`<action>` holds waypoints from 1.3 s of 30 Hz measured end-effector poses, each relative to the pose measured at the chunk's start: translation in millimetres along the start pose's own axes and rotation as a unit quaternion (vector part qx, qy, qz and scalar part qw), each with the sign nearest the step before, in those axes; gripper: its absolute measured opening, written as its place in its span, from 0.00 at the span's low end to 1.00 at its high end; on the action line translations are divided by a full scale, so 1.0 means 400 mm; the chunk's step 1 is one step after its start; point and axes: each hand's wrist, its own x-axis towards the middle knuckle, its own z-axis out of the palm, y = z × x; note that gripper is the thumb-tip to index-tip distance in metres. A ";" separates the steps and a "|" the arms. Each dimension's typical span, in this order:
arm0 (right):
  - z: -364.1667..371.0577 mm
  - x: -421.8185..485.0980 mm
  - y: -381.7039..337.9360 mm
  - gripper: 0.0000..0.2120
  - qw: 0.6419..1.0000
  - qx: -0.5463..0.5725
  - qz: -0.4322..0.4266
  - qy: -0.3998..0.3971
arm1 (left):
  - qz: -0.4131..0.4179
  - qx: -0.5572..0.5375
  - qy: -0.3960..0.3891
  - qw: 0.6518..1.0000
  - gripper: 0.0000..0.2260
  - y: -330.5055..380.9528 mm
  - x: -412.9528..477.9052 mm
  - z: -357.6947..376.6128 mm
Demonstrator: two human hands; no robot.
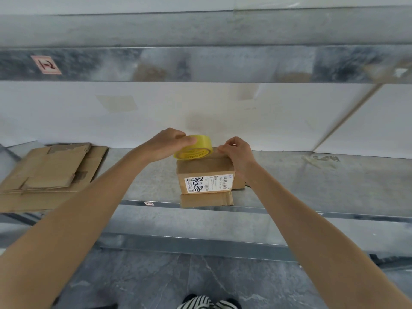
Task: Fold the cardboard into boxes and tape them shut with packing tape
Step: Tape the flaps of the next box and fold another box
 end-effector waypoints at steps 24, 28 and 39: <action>-0.018 0.005 0.010 0.12 1.000 0.014 0.016 0.013 | 0.048 0.103 0.122 0.986 0.20 0.046 0.035 0.018; -0.014 0.005 0.012 0.12 1.000 0.002 0.012 0.006 | 0.028 0.120 0.109 0.986 0.21 0.028 0.035 0.024; -0.022 0.011 0.005 0.10 0.998 0.065 0.014 -0.008 | -0.032 0.168 0.055 0.984 0.15 0.055 0.018 0.035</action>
